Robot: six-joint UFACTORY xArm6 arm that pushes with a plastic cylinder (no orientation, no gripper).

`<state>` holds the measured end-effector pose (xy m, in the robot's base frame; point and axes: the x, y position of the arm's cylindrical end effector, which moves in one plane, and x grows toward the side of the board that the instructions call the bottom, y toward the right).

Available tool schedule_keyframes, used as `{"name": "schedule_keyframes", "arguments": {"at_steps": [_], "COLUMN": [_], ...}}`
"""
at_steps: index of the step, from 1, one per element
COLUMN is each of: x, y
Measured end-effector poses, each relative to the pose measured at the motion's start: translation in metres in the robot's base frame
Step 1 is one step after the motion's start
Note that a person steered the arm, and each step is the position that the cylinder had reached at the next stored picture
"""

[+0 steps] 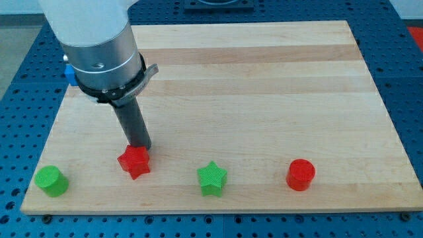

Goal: Place red star to the right of green circle

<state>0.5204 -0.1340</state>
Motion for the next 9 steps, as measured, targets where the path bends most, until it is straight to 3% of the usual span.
{"name": "schedule_keyframes", "arguments": {"at_steps": [2,5,9], "x": [0.000,0.000,0.013], "y": [-0.003,0.078,0.024]}}
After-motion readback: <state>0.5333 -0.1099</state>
